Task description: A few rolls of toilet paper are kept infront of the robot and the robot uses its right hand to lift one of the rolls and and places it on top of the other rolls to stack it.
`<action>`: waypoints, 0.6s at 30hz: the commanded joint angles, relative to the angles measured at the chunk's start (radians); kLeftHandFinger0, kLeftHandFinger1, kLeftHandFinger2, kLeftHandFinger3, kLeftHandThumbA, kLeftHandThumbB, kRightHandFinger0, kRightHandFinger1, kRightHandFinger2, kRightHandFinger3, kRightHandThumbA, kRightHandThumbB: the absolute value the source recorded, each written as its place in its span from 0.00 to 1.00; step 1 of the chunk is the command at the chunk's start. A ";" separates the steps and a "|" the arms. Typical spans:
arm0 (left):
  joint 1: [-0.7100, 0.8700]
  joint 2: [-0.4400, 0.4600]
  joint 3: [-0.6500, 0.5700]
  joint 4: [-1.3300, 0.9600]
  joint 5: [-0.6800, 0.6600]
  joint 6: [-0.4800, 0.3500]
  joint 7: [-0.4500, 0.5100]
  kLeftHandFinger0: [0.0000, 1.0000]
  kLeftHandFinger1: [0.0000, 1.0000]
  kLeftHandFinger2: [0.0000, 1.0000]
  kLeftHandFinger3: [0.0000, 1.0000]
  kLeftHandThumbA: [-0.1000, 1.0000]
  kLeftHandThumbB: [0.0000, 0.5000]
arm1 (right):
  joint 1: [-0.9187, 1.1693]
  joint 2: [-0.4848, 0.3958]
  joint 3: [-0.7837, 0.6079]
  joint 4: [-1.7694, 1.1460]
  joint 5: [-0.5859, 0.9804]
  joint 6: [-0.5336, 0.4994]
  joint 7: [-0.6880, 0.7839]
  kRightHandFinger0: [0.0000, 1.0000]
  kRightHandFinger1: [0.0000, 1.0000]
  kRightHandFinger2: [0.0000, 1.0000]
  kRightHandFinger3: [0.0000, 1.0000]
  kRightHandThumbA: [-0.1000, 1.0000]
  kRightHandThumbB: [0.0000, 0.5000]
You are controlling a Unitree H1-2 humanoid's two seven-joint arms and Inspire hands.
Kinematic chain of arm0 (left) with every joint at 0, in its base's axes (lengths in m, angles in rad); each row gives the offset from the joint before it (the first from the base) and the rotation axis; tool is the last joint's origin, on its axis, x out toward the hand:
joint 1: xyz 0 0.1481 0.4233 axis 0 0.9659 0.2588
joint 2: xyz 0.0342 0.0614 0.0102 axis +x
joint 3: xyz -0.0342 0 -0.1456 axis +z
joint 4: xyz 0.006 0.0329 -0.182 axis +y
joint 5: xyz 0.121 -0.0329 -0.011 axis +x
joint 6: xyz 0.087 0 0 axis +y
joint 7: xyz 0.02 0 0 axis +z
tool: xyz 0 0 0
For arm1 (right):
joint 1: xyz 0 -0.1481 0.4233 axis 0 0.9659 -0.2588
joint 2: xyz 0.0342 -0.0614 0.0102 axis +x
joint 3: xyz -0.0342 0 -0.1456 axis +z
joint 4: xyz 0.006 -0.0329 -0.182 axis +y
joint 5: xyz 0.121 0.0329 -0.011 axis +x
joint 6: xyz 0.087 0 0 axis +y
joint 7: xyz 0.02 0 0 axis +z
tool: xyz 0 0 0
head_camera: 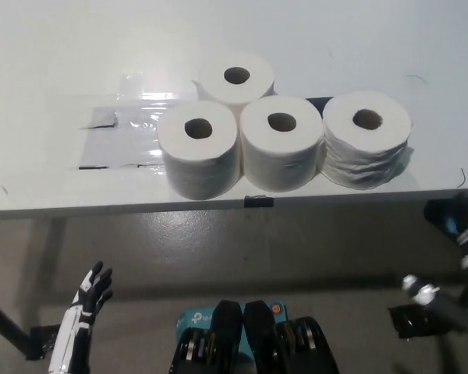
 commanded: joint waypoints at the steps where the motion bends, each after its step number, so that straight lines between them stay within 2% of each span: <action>1: -0.015 0.032 -0.024 -0.061 0.018 -0.002 -0.036 1.00 1.00 1.00 1.00 1.00 0.37 | -0.153 -0.103 -0.071 -0.131 0.083 0.145 0.003 1.00 1.00 1.00 1.00 0.95 0.53; 3: -0.020 0.032 -0.028 -0.052 0.011 0.004 -0.037 1.00 1.00 1.00 1.00 1.00 0.40 | -0.222 -0.138 -0.091 -0.144 0.077 0.217 0.004 1.00 1.00 1.00 1.00 0.96 0.48; 4: -0.024 0.033 -0.030 -0.041 0.010 0.000 -0.036 1.00 1.00 1.00 1.00 1.00 0.40 | -0.276 -0.171 -0.101 -0.151 0.066 0.284 0.009 1.00 1.00 1.00 1.00 0.97 0.52; 5: -0.026 0.033 -0.031 -0.035 0.006 -0.003 -0.037 1.00 1.00 1.00 1.00 1.00 0.40 | -0.299 -0.187 -0.102 -0.151 0.066 0.308 0.015 1.00 1.00 1.00 1.00 0.97 0.53; 6: -0.027 0.034 -0.030 -0.024 0.009 -0.005 -0.034 1.00 1.00 1.00 1.00 1.00 0.39 | -0.358 -0.248 -0.093 -0.142 0.048 0.386 0.050 1.00 1.00 1.00 1.00 0.98 0.46; 7: -0.027 0.034 -0.030 -0.018 0.013 -0.008 -0.032 1.00 1.00 1.00 1.00 1.00 0.41 | -0.397 -0.291 -0.081 -0.124 0.028 0.434 0.078 1.00 1.00 1.00 1.00 0.99 0.46; 8: -0.028 0.036 -0.030 -0.008 0.007 -0.014 -0.037 1.00 1.00 1.00 1.00 1.00 0.43 | -0.462 -0.356 -0.054 -0.096 0.020 0.525 0.130 1.00 1.00 1.00 1.00 1.00 0.50; 9: -0.030 0.037 -0.031 -0.006 0.011 -0.015 -0.038 1.00 1.00 1.00 1.00 1.00 0.44 | -0.498 -0.382 -0.038 -0.075 0.023 0.562 0.154 1.00 1.00 1.00 1.00 1.00 0.50; 12: -0.033 0.042 -0.040 -0.009 0.003 -0.008 -0.056 1.00 1.00 1.00 1.00 1.00 0.44 | -0.698 -0.496 0.094 0.111 -0.041 0.688 0.300 1.00 1.00 1.00 1.00 1.00 0.65; 14: -0.031 0.042 -0.043 -0.017 0.007 0.005 -0.058 1.00 1.00 1.00 1.00 1.00 0.47 | -0.772 -0.512 0.147 0.185 -0.053 0.729 0.345 1.00 1.00 1.00 1.00 1.00 0.68; 15: -0.025 0.045 -0.046 -0.033 0.013 0.020 -0.061 1.00 1.00 1.00 1.00 1.00 0.45 | -0.849 -0.506 0.186 0.279 -0.035 0.740 0.396 1.00 1.00 1.00 1.00 1.00 0.61; 18: -0.023 0.047 -0.050 -0.042 0.011 0.029 -0.068 1.00 1.00 1.00 1.00 1.00 0.46 | -0.957 -0.506 0.256 0.430 -0.039 0.730 0.460 1.00 1.00 1.00 1.00 0.98 0.64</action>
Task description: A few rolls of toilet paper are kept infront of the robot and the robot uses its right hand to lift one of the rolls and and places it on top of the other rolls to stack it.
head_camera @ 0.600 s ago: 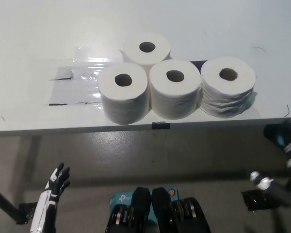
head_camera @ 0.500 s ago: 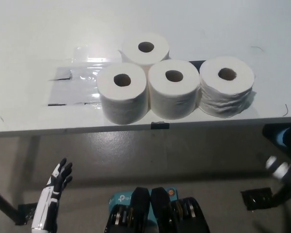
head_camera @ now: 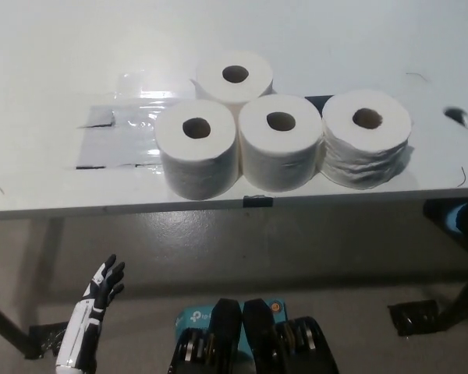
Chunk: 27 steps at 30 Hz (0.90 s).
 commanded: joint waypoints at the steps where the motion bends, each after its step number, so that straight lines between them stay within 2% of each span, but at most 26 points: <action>1: -0.007 0.032 -0.026 -0.045 0.009 0.022 -0.044 1.00 1.00 1.00 1.00 1.00 0.46 | -0.420 -0.142 0.218 0.330 -0.070 0.326 0.358 1.00 1.00 1.00 1.00 0.97 0.63; 5: 0.000 0.033 -0.024 -0.014 0.015 0.007 -0.041 1.00 1.00 1.00 1.00 1.00 0.48 | -0.570 -0.133 0.350 0.533 -0.153 0.251 0.453 1.00 1.00 1.00 1.00 1.00 0.56; 6: 0.001 0.031 -0.023 -0.008 0.015 0.008 -0.040 1.00 1.00 1.00 1.00 1.00 0.46 | -0.612 -0.120 0.379 0.596 -0.163 0.250 0.474 1.00 1.00 1.00 1.00 1.00 0.56; 8: 0.000 0.031 -0.024 0.001 0.018 0.003 -0.040 1.00 1.00 1.00 1.00 1.00 0.43 | -0.655 -0.112 0.425 0.658 -0.189 0.246 0.504 1.00 1.00 1.00 1.00 1.00 0.57; 11: 0.000 0.032 -0.028 0.019 0.024 -0.005 -0.041 1.00 1.00 1.00 1.00 1.00 0.42 | -0.723 -0.083 0.480 0.803 -0.211 0.259 0.514 1.00 1.00 1.00 1.00 1.00 0.69; 12: 0.001 0.032 -0.028 0.022 0.025 0.001 -0.040 1.00 1.00 1.00 1.00 1.00 0.42 | -0.747 -0.072 0.497 0.852 -0.211 0.243 0.526 1.00 1.00 1.00 1.00 1.00 0.67; 14: 0.003 0.033 -0.027 0.022 0.021 0.005 -0.042 1.00 1.00 1.00 1.00 1.00 0.46 | -0.777 -0.058 0.516 0.923 -0.206 0.220 0.538 1.00 1.00 1.00 1.00 1.00 0.64; 16: 0.004 0.034 -0.027 0.023 0.021 0.007 -0.042 1.00 1.00 1.00 1.00 1.00 0.45 | -0.795 -0.048 0.529 0.974 -0.203 0.192 0.544 1.00 1.00 1.00 1.00 1.00 0.60; 20: 0.008 0.037 -0.027 0.031 0.026 -0.001 -0.039 1.00 1.00 1.00 1.00 1.00 0.45 | -0.843 -0.019 0.557 1.100 -0.196 0.124 0.562 1.00 1.00 1.00 1.00 0.97 0.65; 25: 0.009 0.040 -0.031 0.025 0.024 -0.009 -0.042 1.00 1.00 1.00 1.00 1.00 0.41 | -0.861 -0.008 0.580 1.145 -0.223 0.129 0.556 1.00 1.00 1.00 1.00 0.96 0.66; 27: 0.007 0.041 -0.030 0.027 0.016 -0.006 -0.045 1.00 1.00 1.00 1.00 1.00 0.44 | -0.865 -0.008 0.575 1.159 -0.225 0.123 0.560 1.00 1.00 1.00 1.00 0.95 0.69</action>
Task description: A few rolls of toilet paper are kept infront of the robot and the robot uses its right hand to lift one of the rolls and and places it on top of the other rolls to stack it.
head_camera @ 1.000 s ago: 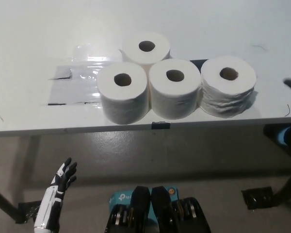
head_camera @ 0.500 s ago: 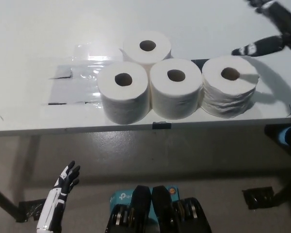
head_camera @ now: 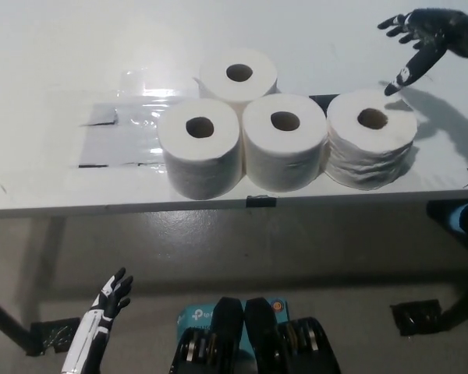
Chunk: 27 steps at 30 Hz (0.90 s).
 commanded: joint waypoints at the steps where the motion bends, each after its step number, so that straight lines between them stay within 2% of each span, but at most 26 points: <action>1: 0.002 0.021 -0.007 -0.011 0.000 -0.020 -0.020 1.00 1.00 1.00 1.00 1.00 0.43 | -0.083 -0.009 -0.004 0.023 -0.042 -0.044 0.070 1.00 1.00 1.00 1.00 0.95 0.69; 3: 0.002 0.022 -0.007 -0.012 -0.001 -0.020 -0.020 1.00 1.00 1.00 1.00 1.00 0.44 | -0.083 -0.009 -0.009 0.025 -0.045 -0.049 0.073 1.00 1.00 1.00 1.00 0.95 0.73; 8: 0.002 0.021 -0.008 -0.020 0.000 -0.014 -0.018 1.00 1.00 1.00 1.00 1.00 0.45 | -0.084 -0.006 -0.017 0.023 -0.051 -0.062 0.102 1.00 1.00 1.00 1.00 0.99 0.68; 17: 0.001 0.019 -0.010 -0.019 -0.010 -0.010 -0.022 1.00 1.00 1.00 1.00 1.00 0.46 | -0.067 0.016 -0.048 0.012 -0.060 -0.054 0.092 1.00 1.00 1.00 1.00 0.98 0.72; 18: 0.001 0.017 -0.010 -0.019 -0.011 -0.008 -0.022 1.00 1.00 1.00 1.00 1.00 0.46 | -0.064 0.022 -0.054 0.009 -0.062 -0.022 0.077 1.00 1.00 1.00 1.00 0.95 0.78; 22: 0.000 0.015 -0.009 -0.022 -0.011 -0.005 -0.026 1.00 1.00 1.00 1.00 1.00 0.46 | -0.055 0.033 -0.059 0.009 -0.079 0.003 0.066 1.00 1.00 1.00 1.00 0.97 0.87; 24: 0.001 0.015 -0.009 -0.022 -0.009 -0.008 -0.025 1.00 1.00 1.00 1.00 1.00 0.46 | -0.055 0.042 -0.060 0.030 -0.084 -0.015 0.056 1.00 1.00 1.00 1.00 0.98 0.88; 27: 0.003 0.016 -0.010 -0.021 -0.002 -0.015 -0.022 1.00 1.00 1.00 1.00 1.00 0.46 | -0.047 0.052 -0.075 0.029 -0.080 -0.019 0.054 1.00 1.00 1.00 1.00 0.93 0.88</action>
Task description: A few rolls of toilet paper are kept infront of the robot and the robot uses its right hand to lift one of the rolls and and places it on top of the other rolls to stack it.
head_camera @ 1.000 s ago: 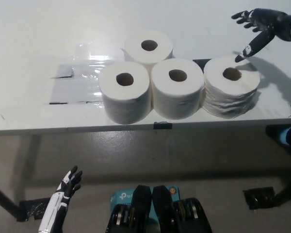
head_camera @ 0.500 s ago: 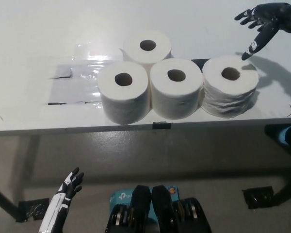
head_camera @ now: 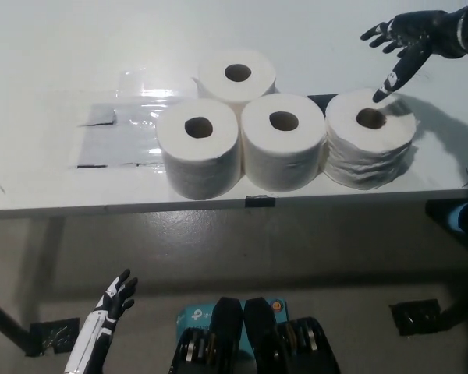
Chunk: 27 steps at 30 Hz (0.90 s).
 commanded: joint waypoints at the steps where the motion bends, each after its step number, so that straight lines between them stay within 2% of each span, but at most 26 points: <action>1: 0.004 0.013 -0.002 -0.021 -0.001 -0.017 -0.011 1.00 1.00 1.00 1.00 1.00 0.45 | -0.040 -0.001 -0.026 -0.005 -0.017 -0.002 -0.028 1.00 1.00 1.00 1.00 0.93 0.88; 4: 0.005 0.012 -0.002 -0.024 -0.004 -0.016 -0.012 1.00 1.00 1.00 1.00 1.00 0.46 | -0.034 0.000 -0.020 -0.014 -0.033 0.000 -0.027 1.00 1.00 1.00 1.00 0.96 0.89; 9: 0.004 0.013 0.000 -0.022 -0.012 -0.021 -0.014 1.00 1.00 1.00 1.00 1.00 0.45 | -0.038 0.006 -0.028 0.025 -0.035 -0.014 -0.013 1.00 1.00 1.00 1.00 0.95 0.77; 13: 0.005 0.011 0.001 -0.026 -0.013 -0.018 -0.013 1.00 1.00 1.00 1.00 1.00 0.46 | -0.036 0.005 -0.039 0.041 -0.034 -0.021 -0.014 1.00 1.00 1.00 1.00 0.91 0.73; 14: 0.005 0.013 0.000 -0.025 -0.008 -0.022 -0.012 1.00 1.00 1.00 1.00 1.00 0.45 | -0.038 0.007 -0.045 0.052 -0.028 -0.026 -0.009 1.00 1.00 1.00 1.00 0.90 0.68; 19: 0.008 0.013 0.001 -0.027 -0.013 -0.023 -0.014 1.00 1.00 1.00 1.00 1.00 0.46 | -0.041 0.010 -0.043 0.074 -0.040 -0.040 -0.018 1.00 1.00 1.00 1.00 0.88 0.69; 24: 0.009 0.013 0.001 -0.028 -0.009 -0.024 -0.012 1.00 1.00 1.00 1.00 1.00 0.44 | -0.044 0.007 -0.035 0.086 -0.050 -0.059 -0.007 1.00 1.00 1.00 1.00 0.90 0.69; 27: 0.011 0.013 -0.001 -0.033 -0.012 -0.017 -0.015 1.00 1.00 1.00 1.00 1.00 0.45 | -0.045 0.009 -0.046 0.100 -0.038 -0.073 0.006 1.00 1.00 1.00 1.00 0.90 0.65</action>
